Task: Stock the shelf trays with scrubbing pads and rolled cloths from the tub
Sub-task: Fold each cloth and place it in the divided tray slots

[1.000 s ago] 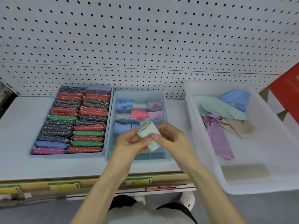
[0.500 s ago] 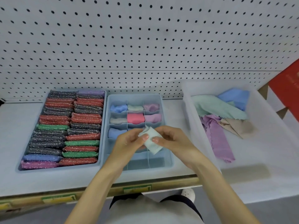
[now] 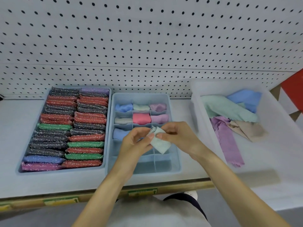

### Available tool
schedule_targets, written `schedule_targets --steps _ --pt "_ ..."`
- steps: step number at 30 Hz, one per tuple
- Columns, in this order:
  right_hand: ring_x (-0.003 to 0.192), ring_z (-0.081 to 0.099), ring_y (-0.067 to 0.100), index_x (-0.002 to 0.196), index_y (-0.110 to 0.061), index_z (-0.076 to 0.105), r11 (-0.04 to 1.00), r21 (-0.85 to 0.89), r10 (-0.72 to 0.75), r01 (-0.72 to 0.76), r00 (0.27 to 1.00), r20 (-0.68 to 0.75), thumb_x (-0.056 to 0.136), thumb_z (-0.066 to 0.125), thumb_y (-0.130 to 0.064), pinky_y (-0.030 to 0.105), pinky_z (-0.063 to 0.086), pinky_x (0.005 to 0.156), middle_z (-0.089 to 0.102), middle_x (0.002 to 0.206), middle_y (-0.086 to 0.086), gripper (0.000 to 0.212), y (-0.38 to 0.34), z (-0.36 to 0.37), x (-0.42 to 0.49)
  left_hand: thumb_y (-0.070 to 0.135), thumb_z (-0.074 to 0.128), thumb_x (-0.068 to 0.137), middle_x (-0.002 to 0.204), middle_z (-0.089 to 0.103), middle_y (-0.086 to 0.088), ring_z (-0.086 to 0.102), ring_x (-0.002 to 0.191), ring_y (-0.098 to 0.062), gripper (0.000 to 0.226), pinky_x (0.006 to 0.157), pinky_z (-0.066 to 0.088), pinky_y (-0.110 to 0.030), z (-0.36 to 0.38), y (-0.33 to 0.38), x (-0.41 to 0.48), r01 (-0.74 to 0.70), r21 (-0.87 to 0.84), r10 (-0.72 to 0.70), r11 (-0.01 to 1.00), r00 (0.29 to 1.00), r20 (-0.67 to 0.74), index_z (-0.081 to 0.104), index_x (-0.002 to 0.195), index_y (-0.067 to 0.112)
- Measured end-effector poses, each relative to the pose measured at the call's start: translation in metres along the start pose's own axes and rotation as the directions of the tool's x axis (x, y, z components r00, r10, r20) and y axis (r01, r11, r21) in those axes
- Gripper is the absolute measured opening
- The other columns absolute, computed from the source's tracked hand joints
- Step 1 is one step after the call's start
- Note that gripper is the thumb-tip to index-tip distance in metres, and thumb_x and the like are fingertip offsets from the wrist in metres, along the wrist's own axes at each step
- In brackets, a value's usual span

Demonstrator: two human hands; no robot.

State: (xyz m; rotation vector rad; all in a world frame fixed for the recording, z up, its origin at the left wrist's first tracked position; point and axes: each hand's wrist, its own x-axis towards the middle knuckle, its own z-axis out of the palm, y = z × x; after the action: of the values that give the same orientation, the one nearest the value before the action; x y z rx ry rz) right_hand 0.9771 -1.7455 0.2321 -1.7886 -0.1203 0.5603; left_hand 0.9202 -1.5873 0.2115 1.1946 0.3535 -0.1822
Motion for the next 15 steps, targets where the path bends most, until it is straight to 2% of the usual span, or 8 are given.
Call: schedule_targets --steps 3,6,8,10,12,13,15 --pt "0.073 0.065 0.007 0.081 -0.015 0.07 0.999 0.032 0.024 -0.023 0.999 -0.025 0.08 0.072 -0.008 0.019 0.049 0.066 0.071 0.079 0.002 0.007 0.0 0.008 0.0 0.005 0.064 0.085 0.099 0.071 -0.012 0.068 0.098 -0.025 0.008 0.08 0.057 -0.033 -0.003 -0.002 0.006 0.002 -0.006 -0.003 1.0 0.995 -0.097 0.066 0.093 0.008" --pt "0.078 0.066 0.007 0.088 -0.013 0.07 0.998 0.001 0.061 -0.061 0.997 0.044 0.081 0.071 -0.005 0.02 0.05 0.07 0.071 0.086 0.004 0.011 -0.001 0.006 -0.001 -0.003 0.062 0.085 0.101 0.07 -0.017 0.067 0.098 -0.027 0.014 0.083 0.056 -0.04 -0.009 -0.005 0.01 -0.02 0.04 0.024 0.999 0.993 -0.112 0.065 0.095 0.007" --pt "0.073 0.065 0.005 0.089 -0.009 0.07 0.99 -0.104 0.104 -0.091 0.987 0.125 0.079 0.071 0.0 0.018 0.05 0.068 0.07 0.08 0.0 0.013 -0.005 -0.002 0.003 -0.005 0.063 0.085 0.097 0.07 -0.015 0.068 0.092 -0.019 0.018 0.081 0.056 -0.036 -0.01 -0.009 0.011 -0.036 0.114 0.047 0.993 0.994 -0.094 0.062 0.098 0.008" --pt "0.066 0.06 0.004 0.089 -0.01 0.069 0.945 -0.319 0.102 -0.066 0.99 0.099 0.078 0.073 -0.003 0.022 0.047 0.068 0.065 0.072 -0.006 0.013 -0.007 -0.01 0.012 -0.005 0.061 0.087 0.097 0.069 -0.005 0.066 0.089 -0.008 0.021 0.078 0.053 -0.022 -0.011 -0.014 0.012 -0.077 0.222 0.093 0.972 0.994 -0.06 0.059 0.097 0.014" --pt "0.071 0.059 0.009 0.093 -0.016 0.066 0.798 -0.602 -0.001 -0.025 0.999 -0.044 0.082 0.07 -0.013 0.029 0.047 0.072 0.063 0.077 -0.007 0.012 -0.005 -0.019 0.023 0.004 0.057 0.092 0.105 0.065 0.005 0.062 0.098 -0.005 0.02 0.084 0.048 -0.016 -0.017 -0.022 0.015 -0.162 0.475 0.188 0.865 0.982 -0.007 0.057 0.101 0.021" --pt "0.08 0.061 0.017 0.099 -0.016 0.063 0.7 -0.714 -0.083 -0.007 0.992 -0.09 0.085 0.067 -0.018 0.032 0.047 0.076 0.066 0.085 -0.003 0.015 -0.006 -0.021 0.027 0.01 0.055 0.094 0.111 0.064 0.007 0.06 0.103 -0.005 0.017 0.089 0.046 -0.017 -0.022 -0.027 0.017 -0.212 0.617 0.241 0.758 0.97 0.037 0.057 0.106 0.021" --pt "0.097 0.061 0.028 0.111 -0.017 0.057 0.534 -0.845 -0.156 0.022 0.985 -0.074 0.091 0.059 -0.025 0.034 0.045 0.08 0.068 0.104 0.004 0.022 -0.003 -0.022 0.034 0.023 0.049 0.098 0.118 0.061 0.005 0.056 0.11 -0.01 0.022 0.094 0.04 -0.02 -0.031 -0.035 0.018 -0.278 0.791 0.287 0.545 0.948 0.136 0.059 0.116 0.015"
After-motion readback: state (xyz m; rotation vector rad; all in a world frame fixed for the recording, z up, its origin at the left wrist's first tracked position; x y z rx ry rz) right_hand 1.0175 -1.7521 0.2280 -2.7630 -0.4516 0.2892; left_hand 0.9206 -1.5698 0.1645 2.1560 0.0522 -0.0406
